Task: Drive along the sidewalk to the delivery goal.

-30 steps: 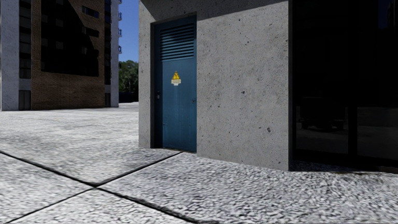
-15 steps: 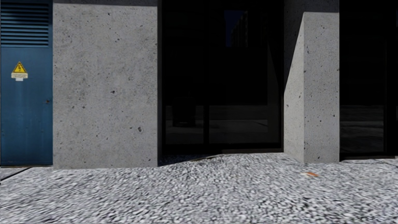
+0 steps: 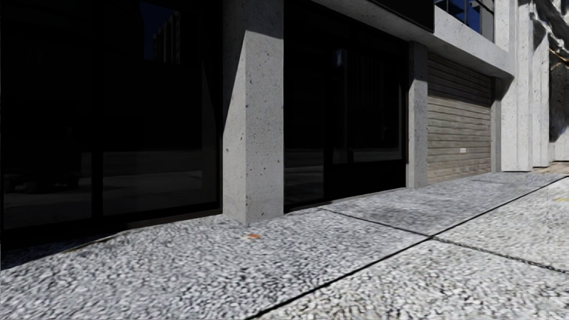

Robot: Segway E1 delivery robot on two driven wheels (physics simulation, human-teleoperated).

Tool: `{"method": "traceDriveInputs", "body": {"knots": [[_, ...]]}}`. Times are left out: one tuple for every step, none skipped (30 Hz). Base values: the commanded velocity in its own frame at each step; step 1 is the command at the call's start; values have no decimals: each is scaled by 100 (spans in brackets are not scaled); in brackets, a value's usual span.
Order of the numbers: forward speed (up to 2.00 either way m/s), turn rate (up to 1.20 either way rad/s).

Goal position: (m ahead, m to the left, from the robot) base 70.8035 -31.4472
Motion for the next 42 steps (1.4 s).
{"method": "traceDriveInputs", "body": {"knots": [[0, -120], [0, -120], [0, -120], [0, -120], [0, -120], [0, -120], [0, -120], [0, -120], [0, -120], [0, -120], [0, -120], [0, -120], [0, -120], [0, -115], [0, 0], [0, 0], [0, 0], [0, 0], [0, 0], [0, 0], [0, 0], [0, 0], [0, 0], [0, 0], [0, 0], [0, 0], [0, 0], [0, 0], [0, 0], [0, 0], [0, 0], [0, 0], [0, 0], [0, 0], [72, 0], [200, 0], [200, 0], [200, 0], [200, 0], [200, 0], [200, 0], [200, 0]]}}
